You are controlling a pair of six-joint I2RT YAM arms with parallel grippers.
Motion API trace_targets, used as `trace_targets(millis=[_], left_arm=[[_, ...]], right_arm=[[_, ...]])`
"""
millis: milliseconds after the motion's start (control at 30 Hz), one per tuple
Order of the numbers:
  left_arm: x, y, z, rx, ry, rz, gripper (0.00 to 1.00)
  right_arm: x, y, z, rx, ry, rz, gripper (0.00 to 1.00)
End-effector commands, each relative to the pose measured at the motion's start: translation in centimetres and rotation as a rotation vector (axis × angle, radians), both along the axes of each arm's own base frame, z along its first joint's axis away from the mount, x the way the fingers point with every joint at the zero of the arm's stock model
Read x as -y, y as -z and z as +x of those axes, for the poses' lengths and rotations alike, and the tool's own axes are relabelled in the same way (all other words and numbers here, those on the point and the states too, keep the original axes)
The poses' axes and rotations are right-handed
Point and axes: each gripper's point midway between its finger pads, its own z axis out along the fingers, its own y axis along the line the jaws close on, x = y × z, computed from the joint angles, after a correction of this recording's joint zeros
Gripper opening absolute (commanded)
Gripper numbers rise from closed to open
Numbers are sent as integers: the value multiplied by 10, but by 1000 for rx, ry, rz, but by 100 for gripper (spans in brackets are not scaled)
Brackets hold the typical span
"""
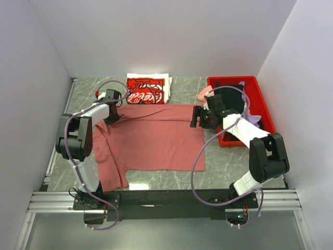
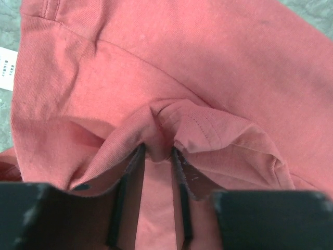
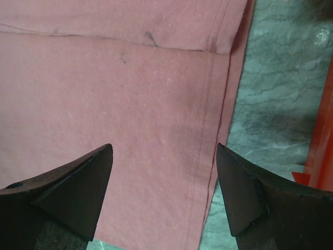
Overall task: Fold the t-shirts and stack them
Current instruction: Fold the tshirt
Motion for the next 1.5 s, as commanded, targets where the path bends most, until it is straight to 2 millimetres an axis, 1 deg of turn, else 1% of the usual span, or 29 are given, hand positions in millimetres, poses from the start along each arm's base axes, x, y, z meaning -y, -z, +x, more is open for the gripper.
trace_targets(millis=[0,133,200,267,400,433,533,633,700,800,833,867,900,933,1000,1033,1067,1100,1133,1167,1200,1233,1267,1300,1333,1367,1400,1433,1467], left_arm=[[-1,-13,17,38,17,14,36],[-1,-15,21,38,19,22,40],[-2,-18,25,47,23,26,40],[-1,-20,29,51,26,23,39],[-4,-17,36,45,24,15,37],[-4,-13,37,37,24,15,37],[-6,-10,39,27,19,18,36],[-6,-12,44,37,21,16,34],[-5,-13,46,40,27,9,31],[-7,-14,46,38,22,14,17],[-6,-16,45,40,22,12,3],[-6,-17,44,38,24,11,1],[-6,-17,43,39,26,8,1],[-4,-23,42,51,30,-2,1],[-4,-25,37,57,32,-5,1],[-5,-34,35,79,23,-9,1],[-5,-33,29,71,19,-10,1],[-5,-41,25,86,17,-17,1],[-4,-38,16,75,14,-27,1],[-3,-39,12,78,16,-32,1],[-2,-49,9,102,15,-41,1],[-3,-44,-1,88,-3,-43,1],[-4,-45,-5,90,-19,-44,1],[-6,-48,-15,78,-50,-48,1],[-7,-46,-22,63,-62,-41,1],[-9,-45,-26,56,-69,-35,1],[-9,-49,-29,62,-70,-41,1],[-8,-44,-35,47,-60,-46,1],[-5,-44,-37,48,-50,-56,1]], right_arm=[[-2,-5,10,27,-6,-7,86],[-1,-5,10,26,-3,-10,86],[0,-5,11,28,-1,-15,86],[0,-5,10,27,-3,-17,86],[0,-4,10,23,-1,-21,86],[1,-4,11,25,0,-20,86],[1,-3,11,24,-2,-23,86],[0,-2,11,20,-1,-20,86],[0,-2,11,19,-4,-22,86],[0,-1,11,16,-4,-21,86],[0,-1,11,16,-4,-23,86],[0,-1,10,16,-4,-23,86],[0,-1,11,18,-6,-22,86],[0,-1,11,17,-3,-21,86],[0,-1,10,15,-3,-21,86],[0,-2,10,19,-4,-20,86],[0,-1,10,17,-4,-21,86],[0,-1,10,17,-4,-20,86],[-1,-2,10,18,-5,-17,86],[0,-1,10,15,-5,-19,86],[-1,-2,10,18,-7,-17,86],[-1,-2,10,16,-7,-16,86],[-1,-2,10,16,-7,-16,86],[-1,-1,9,13,-9,-16,86],[-1,-1,10,14,-8,-15,86],[-1,-1,10,14,-9,-15,86],[-2,-2,10,17,-10,-13,86],[-2,-2,10,17,-12,-13,86],[-2,-2,10,15,-12,-12,86]])
